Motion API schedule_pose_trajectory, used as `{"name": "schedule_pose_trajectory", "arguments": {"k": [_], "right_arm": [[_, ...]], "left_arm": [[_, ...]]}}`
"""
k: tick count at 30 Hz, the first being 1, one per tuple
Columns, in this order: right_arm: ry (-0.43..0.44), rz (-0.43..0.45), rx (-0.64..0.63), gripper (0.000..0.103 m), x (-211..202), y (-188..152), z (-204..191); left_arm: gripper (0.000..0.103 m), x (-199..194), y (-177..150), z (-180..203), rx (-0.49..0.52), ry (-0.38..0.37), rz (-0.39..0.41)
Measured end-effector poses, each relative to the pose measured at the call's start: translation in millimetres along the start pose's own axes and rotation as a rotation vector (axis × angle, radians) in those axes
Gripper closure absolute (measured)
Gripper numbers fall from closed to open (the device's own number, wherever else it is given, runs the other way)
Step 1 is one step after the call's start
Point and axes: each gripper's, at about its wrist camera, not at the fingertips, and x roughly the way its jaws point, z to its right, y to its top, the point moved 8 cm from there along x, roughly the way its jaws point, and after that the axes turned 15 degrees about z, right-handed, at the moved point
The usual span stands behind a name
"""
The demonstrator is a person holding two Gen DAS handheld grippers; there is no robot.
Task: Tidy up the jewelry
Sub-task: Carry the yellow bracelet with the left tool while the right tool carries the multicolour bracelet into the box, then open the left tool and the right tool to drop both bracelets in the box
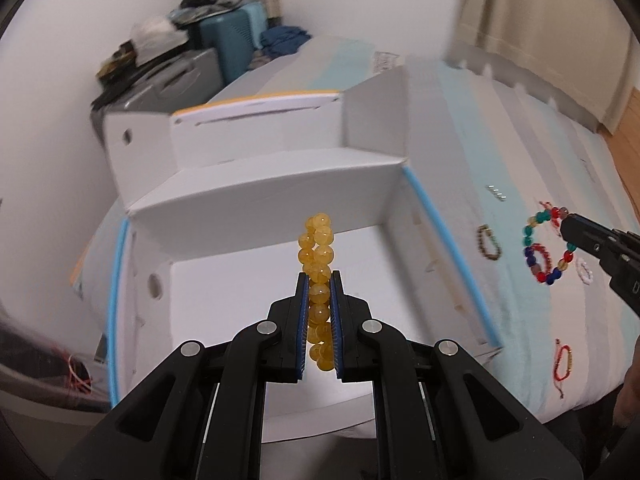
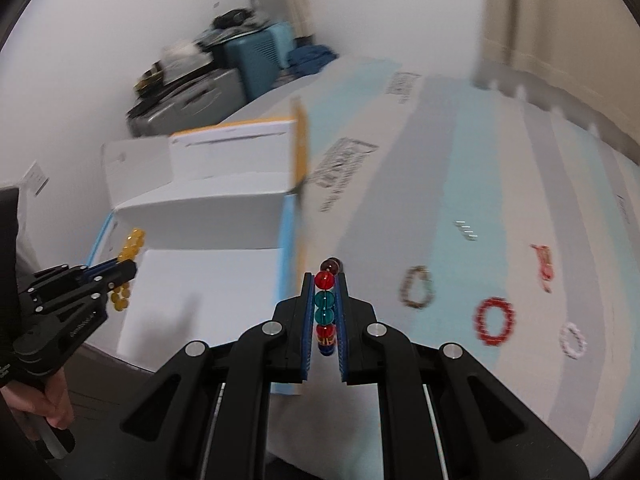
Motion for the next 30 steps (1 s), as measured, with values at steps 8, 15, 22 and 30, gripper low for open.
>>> {"name": "schedule_pose_trajectory", "arguments": {"k": [8,15,22,30], "right_arm": [[0.091,-0.135,-0.041,0.094,57.5,-32.1,-74.1],[0.135,-0.315,-0.042,0.094,106.7,-64.8,-109.2],[0.093,-0.409,-0.07,0.094,134.3,-94.0,-113.7],[0.081,-0.438,-0.072,0.094,142.9,-106.5,-111.9]], "left_arm": [[0.094,26.3,-37.5,-54.8,-0.084,0.022,-0.129],[0.094,68.7,-69.9,-78.0,-0.149,0.028,-0.281],[0.094,91.4,-92.4,-86.4,-0.151,0.037,-0.373],[0.093,98.7,-97.9,-91.1,-0.136,0.05,-0.431]]}}
